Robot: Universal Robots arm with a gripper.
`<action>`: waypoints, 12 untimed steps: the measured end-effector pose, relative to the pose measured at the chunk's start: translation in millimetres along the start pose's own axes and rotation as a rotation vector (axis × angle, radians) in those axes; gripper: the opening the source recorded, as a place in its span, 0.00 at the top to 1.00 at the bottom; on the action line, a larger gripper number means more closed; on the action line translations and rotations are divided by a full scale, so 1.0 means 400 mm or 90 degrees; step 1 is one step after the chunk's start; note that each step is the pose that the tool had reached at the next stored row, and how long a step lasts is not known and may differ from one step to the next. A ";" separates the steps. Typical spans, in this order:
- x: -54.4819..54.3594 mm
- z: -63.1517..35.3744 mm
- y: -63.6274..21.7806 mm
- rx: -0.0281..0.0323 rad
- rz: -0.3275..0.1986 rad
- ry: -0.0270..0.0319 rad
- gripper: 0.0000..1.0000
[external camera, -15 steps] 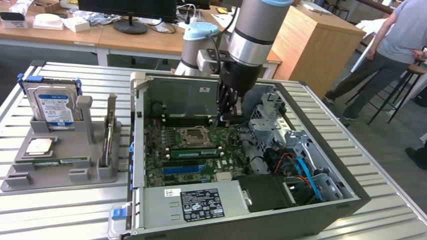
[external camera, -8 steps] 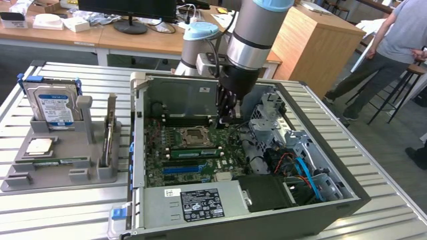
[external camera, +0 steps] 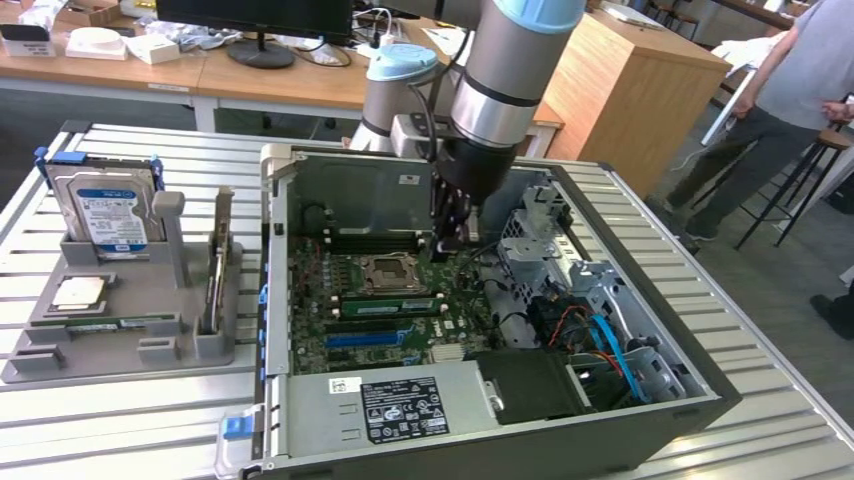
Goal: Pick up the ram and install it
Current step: 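Press down the ram until it locks into place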
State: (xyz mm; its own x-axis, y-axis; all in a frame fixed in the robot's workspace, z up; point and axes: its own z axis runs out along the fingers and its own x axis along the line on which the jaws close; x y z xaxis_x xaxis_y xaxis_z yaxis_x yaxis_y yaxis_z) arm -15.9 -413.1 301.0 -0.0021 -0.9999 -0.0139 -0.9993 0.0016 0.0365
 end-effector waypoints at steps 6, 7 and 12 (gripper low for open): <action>0.000 0.013 0.000 0.0000 0.000 0.0000 0.90; 0.000 0.014 0.000 0.0000 0.000 0.0000 0.90; 0.000 0.016 -0.001 0.0001 0.000 -0.0002 0.90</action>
State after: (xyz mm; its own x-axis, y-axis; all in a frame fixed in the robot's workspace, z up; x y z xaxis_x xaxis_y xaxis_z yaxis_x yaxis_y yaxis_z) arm -15.9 -413.0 294.5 -0.0023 -0.9999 -0.0142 -0.9993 0.0017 0.0364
